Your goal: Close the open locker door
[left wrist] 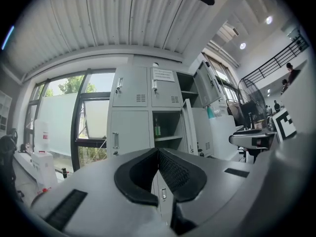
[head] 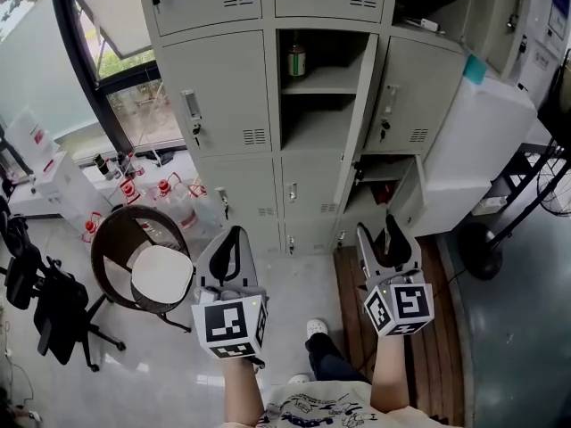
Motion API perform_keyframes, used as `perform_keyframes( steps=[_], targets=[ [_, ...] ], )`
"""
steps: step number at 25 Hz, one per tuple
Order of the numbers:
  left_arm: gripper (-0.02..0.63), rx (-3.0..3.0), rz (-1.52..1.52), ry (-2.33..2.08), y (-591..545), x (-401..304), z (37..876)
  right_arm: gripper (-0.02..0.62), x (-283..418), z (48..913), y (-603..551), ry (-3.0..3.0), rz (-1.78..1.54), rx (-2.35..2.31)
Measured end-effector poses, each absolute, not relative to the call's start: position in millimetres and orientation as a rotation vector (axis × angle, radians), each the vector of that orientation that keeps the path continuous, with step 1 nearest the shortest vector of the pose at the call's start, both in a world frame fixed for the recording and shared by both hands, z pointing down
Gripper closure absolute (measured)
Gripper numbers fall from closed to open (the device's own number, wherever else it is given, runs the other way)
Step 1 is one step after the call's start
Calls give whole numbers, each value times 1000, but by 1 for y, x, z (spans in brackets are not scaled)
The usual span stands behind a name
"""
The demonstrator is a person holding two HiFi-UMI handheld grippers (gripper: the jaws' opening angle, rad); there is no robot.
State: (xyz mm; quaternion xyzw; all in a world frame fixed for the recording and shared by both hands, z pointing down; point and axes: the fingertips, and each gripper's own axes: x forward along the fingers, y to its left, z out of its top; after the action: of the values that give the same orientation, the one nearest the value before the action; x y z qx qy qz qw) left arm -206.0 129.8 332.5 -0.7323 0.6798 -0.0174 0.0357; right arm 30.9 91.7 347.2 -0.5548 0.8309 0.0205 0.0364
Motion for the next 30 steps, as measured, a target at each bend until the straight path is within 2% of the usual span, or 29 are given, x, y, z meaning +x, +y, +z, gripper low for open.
perform_keyframes(
  steps=[8,9,10,11,30],
  targets=[
    [603,-2219,-64,2140,60,-201,330,356,37,341,16,2585,36,-1633],
    [603,-2214,-65,2148,51,-200,330,367,38,340,6,2590,38,-1627],
    [603,-2208,-64,2155,43,-200,328,413,39,340,-3,2594,38,-1621],
    [603,-2203,-65,2160,35,-200,327,420,39,339,-12,2600,39,-1611],
    [603,-2165,-102,2210,-50,-184,329,420,16,338,-96,2802,42,-1280]
  ],
)
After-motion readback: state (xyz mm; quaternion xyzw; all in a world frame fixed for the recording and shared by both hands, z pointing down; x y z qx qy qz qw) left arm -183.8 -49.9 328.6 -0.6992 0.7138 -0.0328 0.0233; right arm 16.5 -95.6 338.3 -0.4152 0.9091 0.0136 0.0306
